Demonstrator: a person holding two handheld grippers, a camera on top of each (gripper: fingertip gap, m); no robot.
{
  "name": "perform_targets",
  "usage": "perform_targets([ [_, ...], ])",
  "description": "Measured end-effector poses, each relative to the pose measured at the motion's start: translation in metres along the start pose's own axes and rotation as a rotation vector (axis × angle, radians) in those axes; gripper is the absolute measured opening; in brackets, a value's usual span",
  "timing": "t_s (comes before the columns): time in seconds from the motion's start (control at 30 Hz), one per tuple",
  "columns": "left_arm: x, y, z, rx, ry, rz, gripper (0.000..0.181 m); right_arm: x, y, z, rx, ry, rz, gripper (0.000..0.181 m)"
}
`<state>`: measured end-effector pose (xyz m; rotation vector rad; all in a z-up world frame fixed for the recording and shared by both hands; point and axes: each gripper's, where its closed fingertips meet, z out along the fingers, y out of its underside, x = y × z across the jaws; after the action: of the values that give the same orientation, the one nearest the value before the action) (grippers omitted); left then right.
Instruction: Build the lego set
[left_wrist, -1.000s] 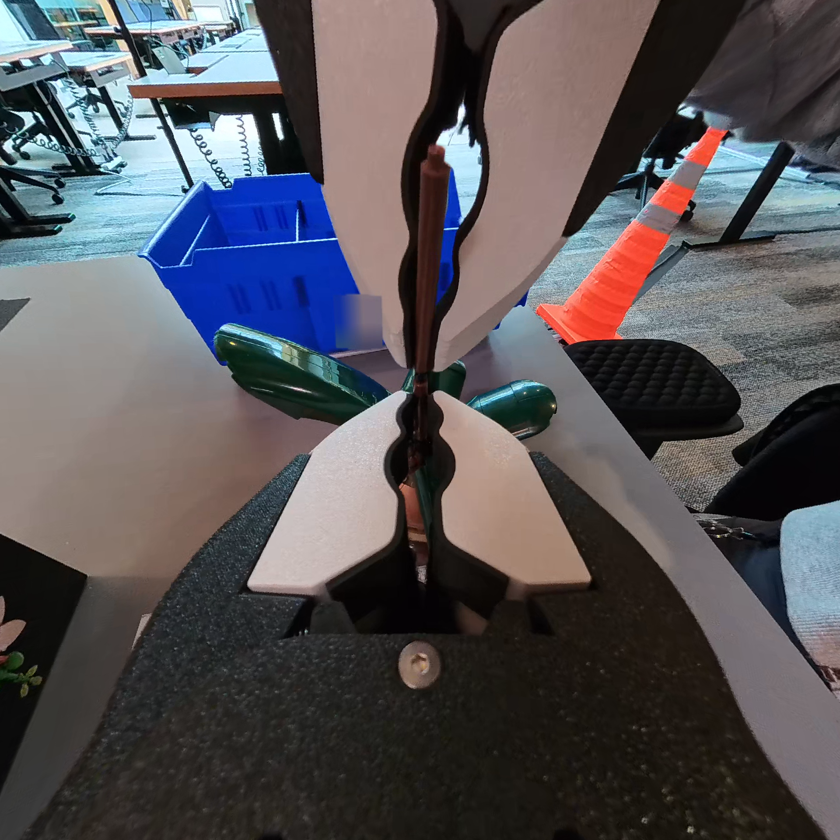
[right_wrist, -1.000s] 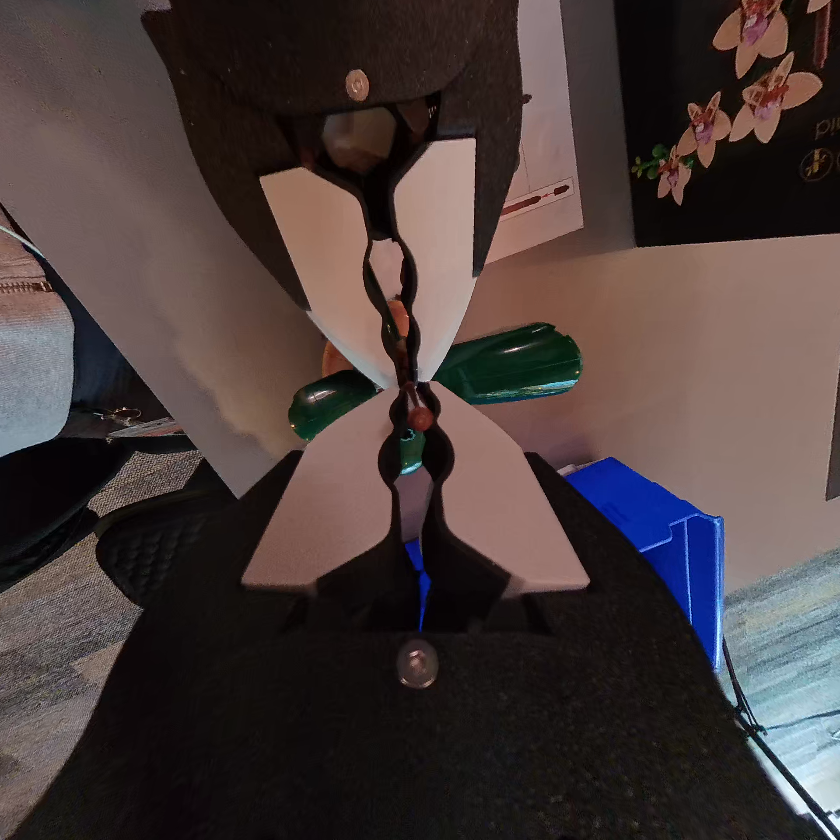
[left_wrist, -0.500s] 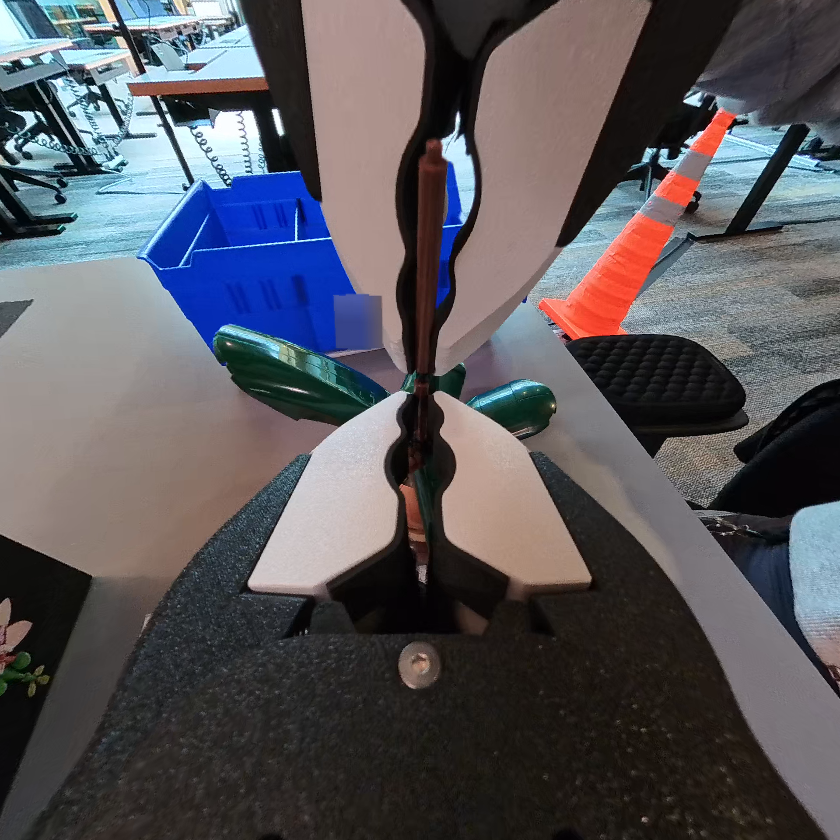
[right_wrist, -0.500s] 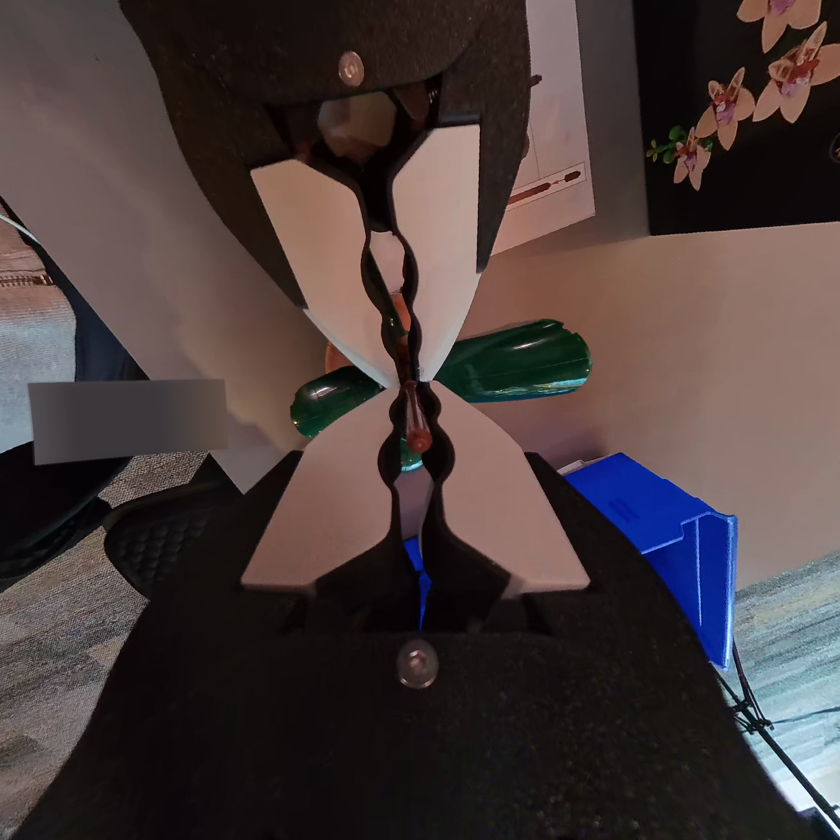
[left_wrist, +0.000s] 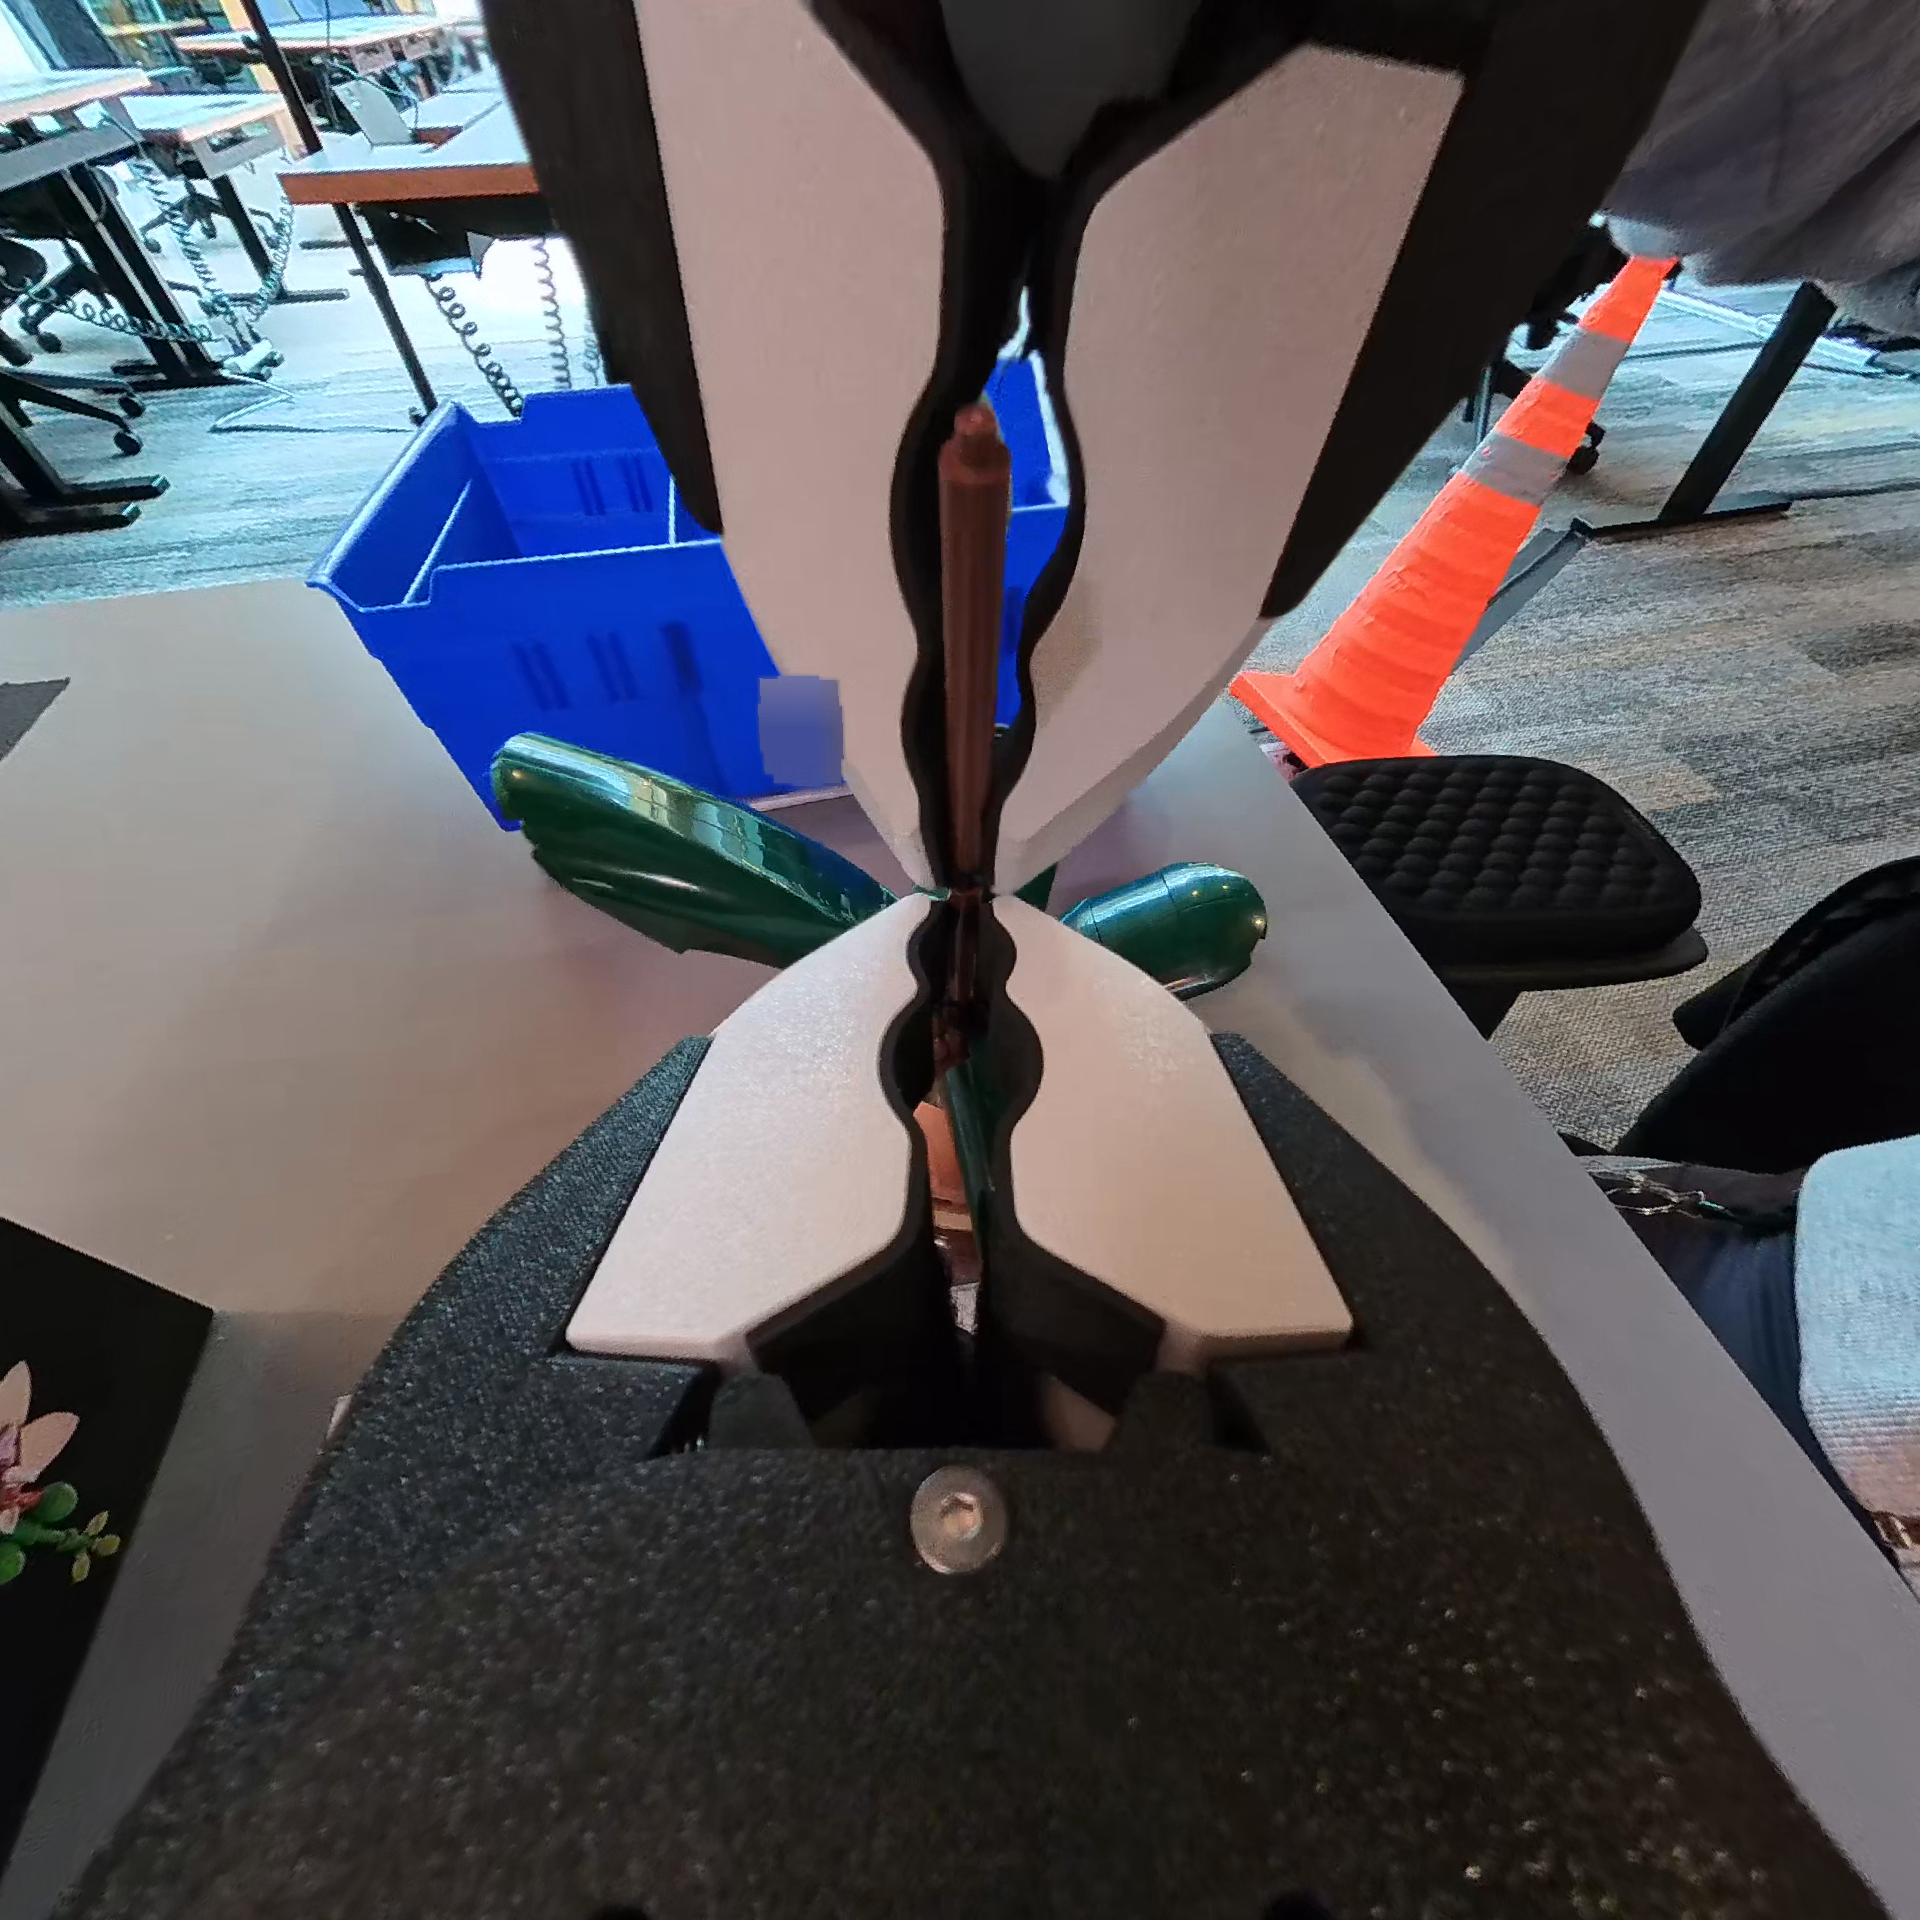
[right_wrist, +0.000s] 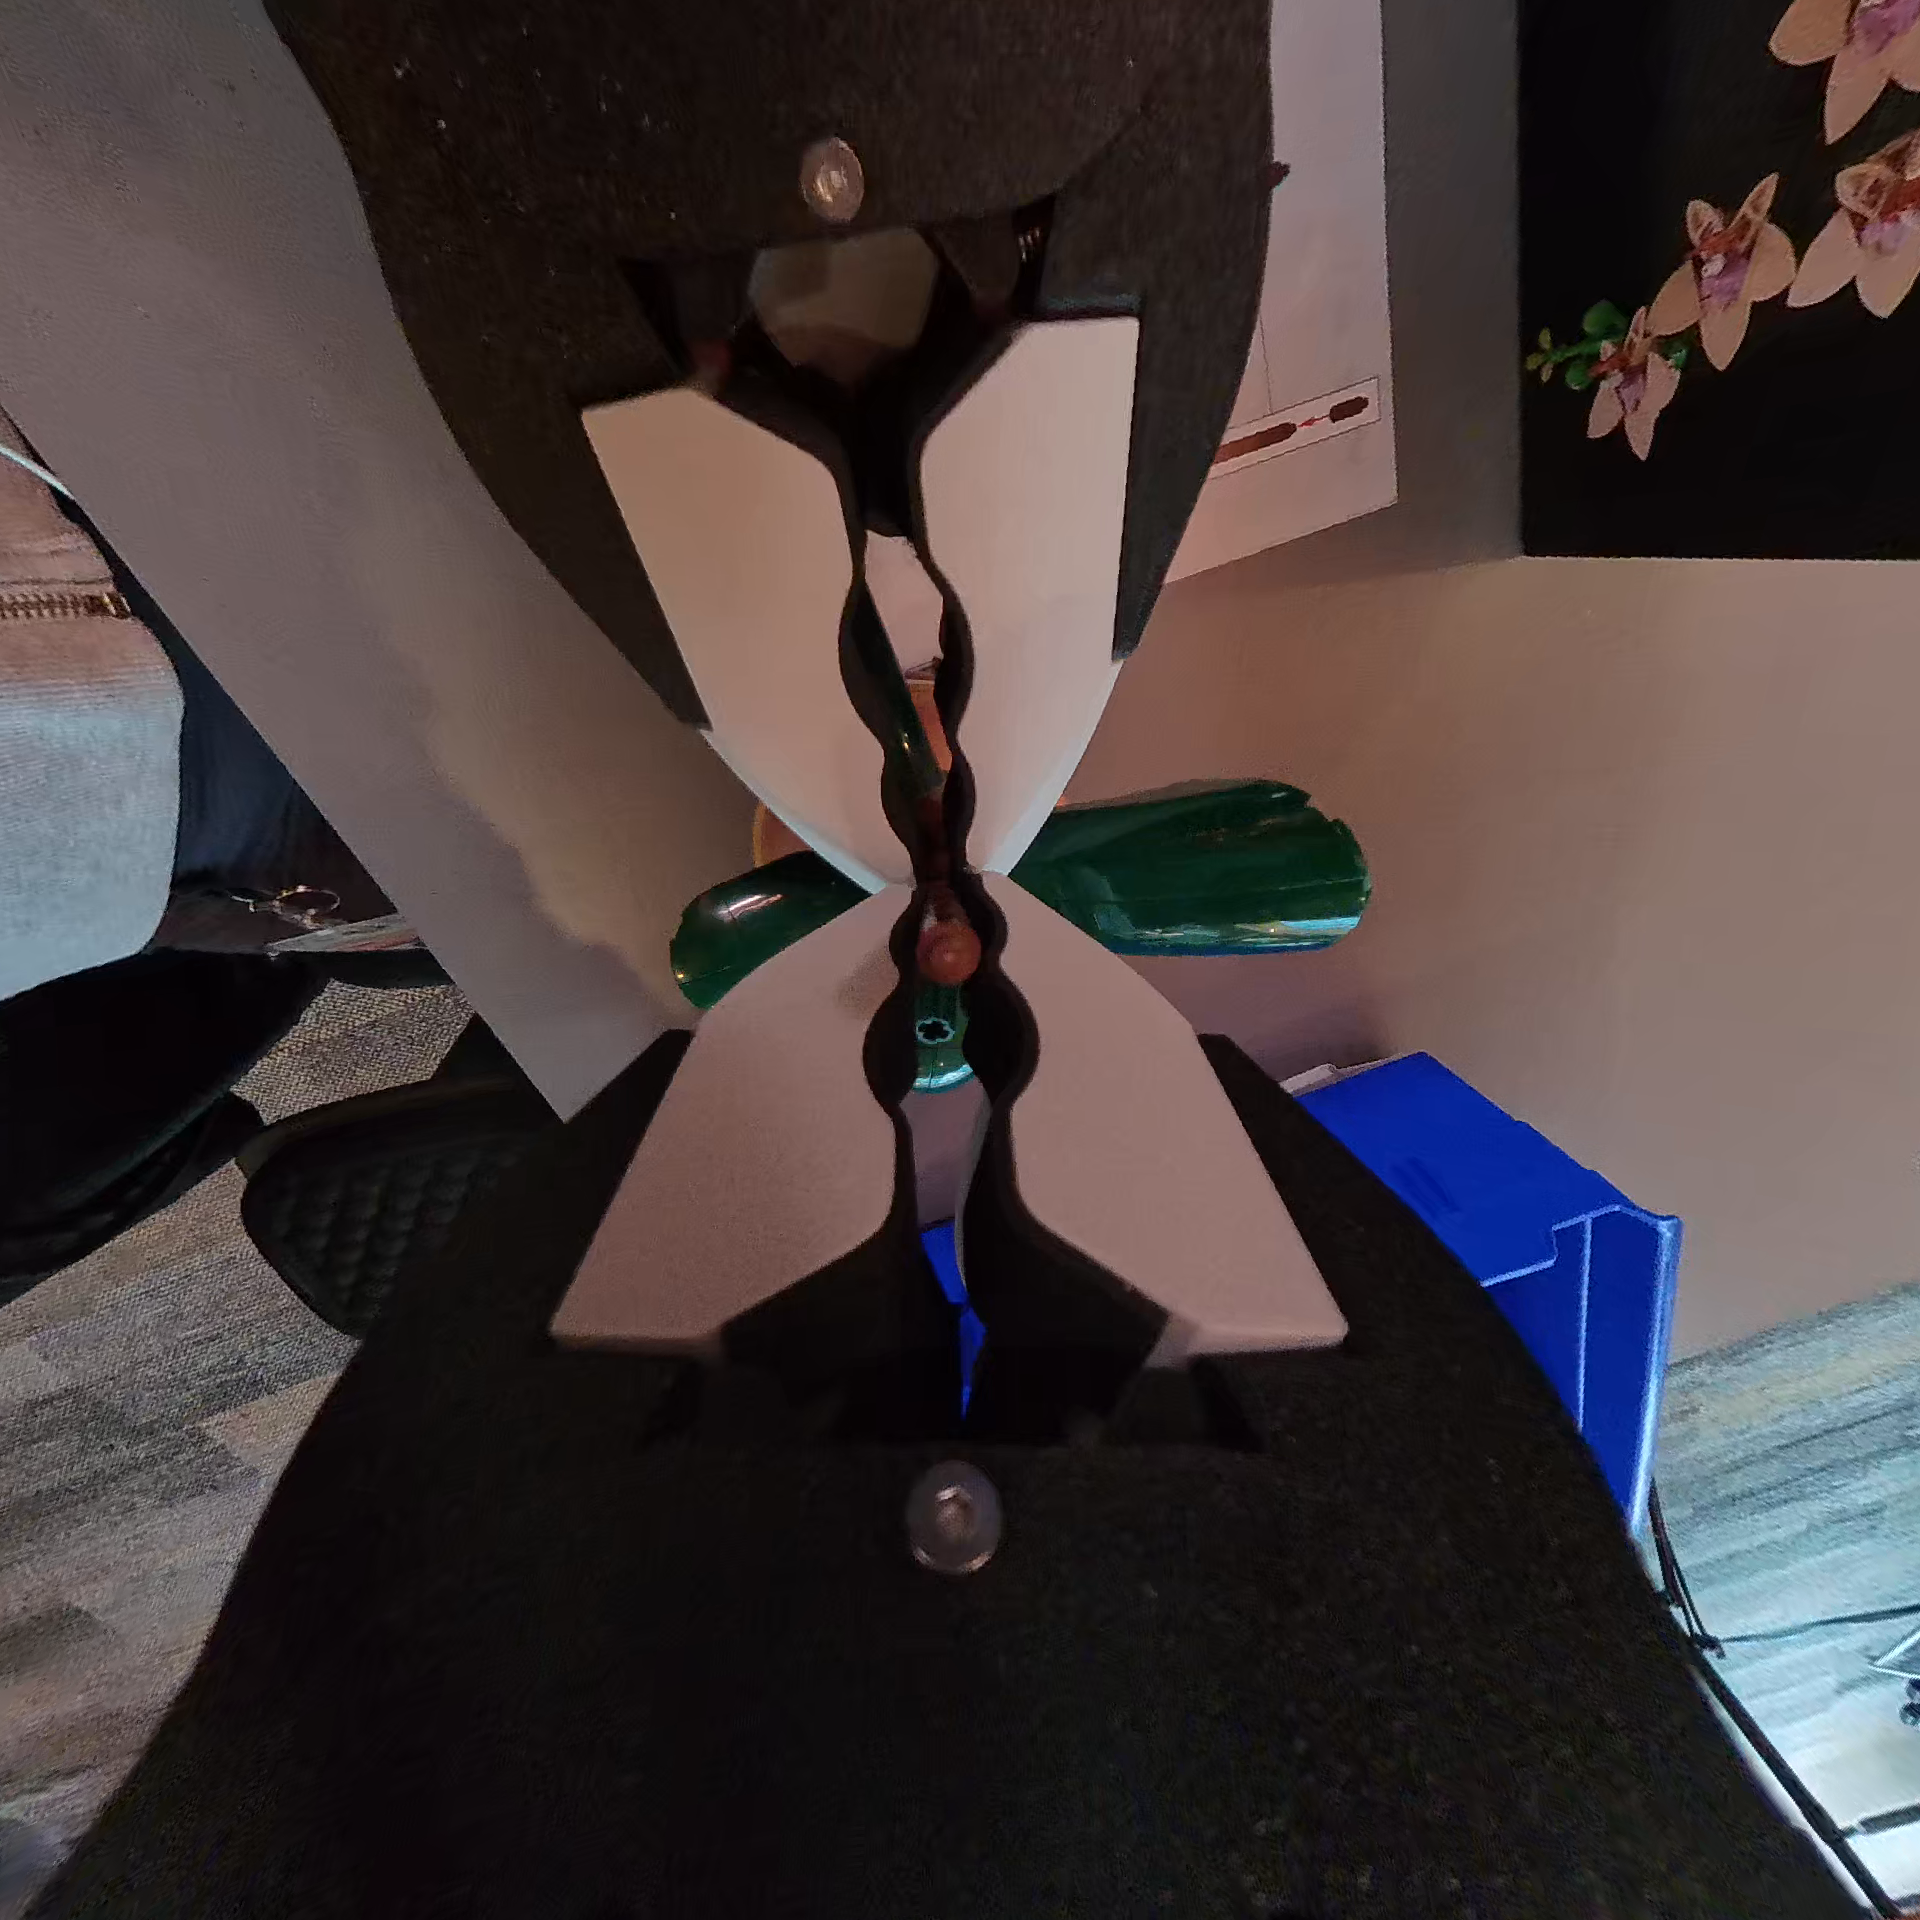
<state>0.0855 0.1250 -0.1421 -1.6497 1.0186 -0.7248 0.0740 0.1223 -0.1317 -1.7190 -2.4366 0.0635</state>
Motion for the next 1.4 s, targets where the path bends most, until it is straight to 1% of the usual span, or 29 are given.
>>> perform_targets([
  [0.33,-0.001,-0.001,0.002,-0.012,-0.007,0.012,0.004,0.001,0.006,0.001,0.037,-0.023,0.031,0.005],
  [0.47,-0.001,-0.001,0.002,-0.016,-0.011,0.013,0.004,0.001,0.009,0.006,0.034,-0.012,0.018,0.005],
  [0.57,-0.001,0.0,0.001,-0.019,-0.013,0.011,0.004,0.002,0.006,0.005,0.068,0.009,0.01,0.008],
  [0.63,0.0,-0.001,0.001,-0.015,-0.008,0.01,0.004,0.007,0.005,0.001,0.09,0.045,0.022,0.035],
  [0.7,0.001,-0.001,0.003,-0.017,-0.012,0.015,0.004,0.008,0.008,-0.005,0.1,0.023,0.049,0.056],
  [0.73,0.001,-0.001,0.003,-0.02,-0.013,0.017,0.004,0.008,0.009,-0.01,0.105,0.01,0.059,0.061],
  [0.8,0.001,-0.001,0.002,-0.022,-0.013,0.017,0.004,0.008,0.007,-0.023,0.128,0.002,0.052,0.065],
  [0.87,0.001,-0.001,0.003,-0.02,-0.013,0.017,0.004,0.009,0.004,-0.035,0.134,0.02,0.017,0.062],
  [0.93,0.001,-0.001,0.003,-0.023,-0.015,0.021,0.004,0.006,-0.001,-0.041,0.121,0.012,-0.042,0.049],
  [1.0,0.001,-0.001,0.003,-0.026,-0.019,0.025,0.004,0.001,-0.003,-0.038,0.076,-0.004,-0.106,0.035],
  [1.07,0.001,-0.001,0.003,-0.027,-0.02,0.025,0.004,0.0,-0.001,-0.031,0.016,-0.013,-0.135,0.026],
  [1.1,0.001,-0.001,0.003,-0.028,-0.021,0.026,0.004,-0.001,0.0,-0.027,-0.008,-0.022,-0.145,0.015],
  [1.13,0.001,-0.001,0.003,-0.029,-0.02,0.027,0.004,0.0,-0.001,-0.024,-0.017,-0.019,-0.15,0.008],
  [1.17,0.001,-0.001,0.003,-0.03,-0.02,0.028,0.004,0.0,-0.001,-0.023,-0.02,-0.021,-0.154,0.005],
  [1.27,0.001,-0.001,0.003,-0.028,-0.021,0.029,0.004,0.0,0.0,-0.023,-0.019,-0.04,-0.143,0.005],
  [1.4,0.001,-0.001,0.002,-0.021,-0.018,0.031,0.004,0.0,0.001,-0.022,-0.004,-0.023,-0.143,0.005],
])
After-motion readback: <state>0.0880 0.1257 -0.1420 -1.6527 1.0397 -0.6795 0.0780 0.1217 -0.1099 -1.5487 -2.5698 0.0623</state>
